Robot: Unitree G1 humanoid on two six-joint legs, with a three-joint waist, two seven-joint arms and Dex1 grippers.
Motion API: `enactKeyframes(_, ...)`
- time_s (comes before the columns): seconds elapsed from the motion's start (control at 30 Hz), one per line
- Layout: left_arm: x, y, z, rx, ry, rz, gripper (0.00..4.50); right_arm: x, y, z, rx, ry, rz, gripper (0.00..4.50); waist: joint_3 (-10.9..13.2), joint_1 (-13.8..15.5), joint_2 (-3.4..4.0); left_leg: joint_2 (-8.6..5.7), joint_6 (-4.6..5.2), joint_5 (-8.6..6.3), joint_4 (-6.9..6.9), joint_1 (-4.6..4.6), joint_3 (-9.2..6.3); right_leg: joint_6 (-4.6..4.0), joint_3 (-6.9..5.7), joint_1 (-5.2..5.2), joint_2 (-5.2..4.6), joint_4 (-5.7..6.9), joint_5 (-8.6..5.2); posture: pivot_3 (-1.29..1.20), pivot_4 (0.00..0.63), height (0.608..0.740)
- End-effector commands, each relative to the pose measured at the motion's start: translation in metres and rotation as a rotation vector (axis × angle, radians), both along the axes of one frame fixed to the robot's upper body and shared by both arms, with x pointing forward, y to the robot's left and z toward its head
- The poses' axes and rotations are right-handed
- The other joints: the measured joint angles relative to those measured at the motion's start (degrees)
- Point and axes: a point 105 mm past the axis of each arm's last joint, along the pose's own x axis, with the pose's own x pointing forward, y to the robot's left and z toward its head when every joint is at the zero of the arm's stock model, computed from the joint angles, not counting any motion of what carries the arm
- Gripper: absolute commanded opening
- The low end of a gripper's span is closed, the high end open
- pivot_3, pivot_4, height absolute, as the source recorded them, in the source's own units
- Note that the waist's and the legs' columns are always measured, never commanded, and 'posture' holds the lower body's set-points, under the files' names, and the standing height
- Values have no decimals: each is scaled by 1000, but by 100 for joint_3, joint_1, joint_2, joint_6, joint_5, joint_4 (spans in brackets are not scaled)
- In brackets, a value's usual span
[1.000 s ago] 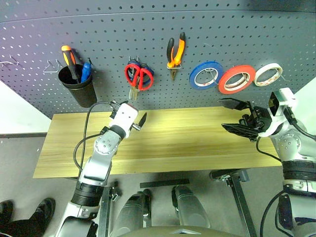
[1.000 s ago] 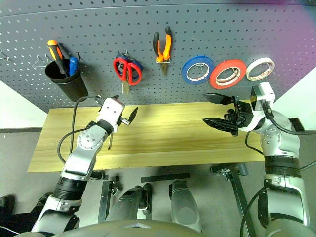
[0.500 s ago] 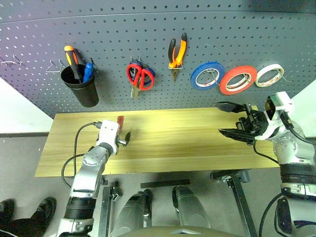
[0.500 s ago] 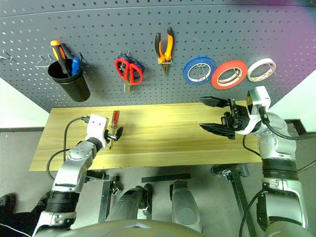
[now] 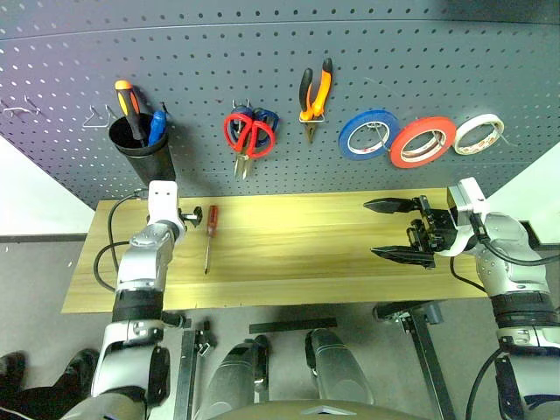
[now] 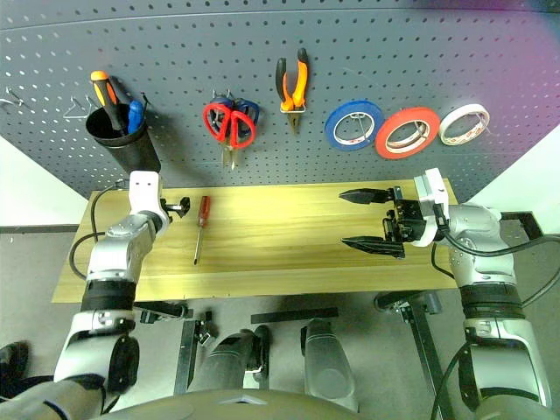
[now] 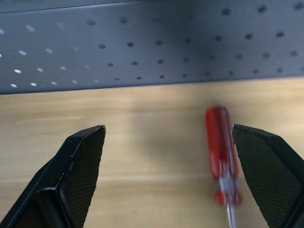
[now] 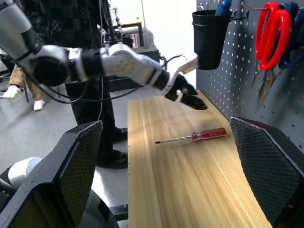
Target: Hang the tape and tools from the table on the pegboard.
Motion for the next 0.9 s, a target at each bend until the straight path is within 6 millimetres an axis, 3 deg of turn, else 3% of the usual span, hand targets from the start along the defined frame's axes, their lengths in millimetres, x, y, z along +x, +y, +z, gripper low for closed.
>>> enactKeyframes(0.03, 7, -11, -2, -68, 72, -6, 4438, -3, 0, 8, -33, -41, 16, 4500, 2, -15, -3, 0, 0, 0, 0, 0, 0, 0, 0, 0, 0, 0, 0, -314, 248, 740)
enactKeyframes(0.2, 13, -25, -1, -114, 91, -19, 4438, -4, -2, 5, -59, -53, 7, 4500, 7, -41, -9, 2, 1, -1, -4, 0, 4, 1, 2, -4, 1, 0, 0, -323, 264, 740)
enactKeyframes(0.63, -6, -23, -31, -48, 224, 33, 4438, -6, -6, 4, -64, -37, -13, 4500, 27, -26, -33, 7, 5, -4, -7, 0, 18, 1, 17, -8, 1, 0, 0, -330, 286, 740)
enactKeyframes(0.9, -3, -21, -36, -26, 219, 37, 4438, -4, -8, 4, -68, -30, -27, 4500, 40, -26, -47, 10, 7, -5, -10, 0, 22, 1, 19, -9, 1, -3, 0, -335, 294, 740)
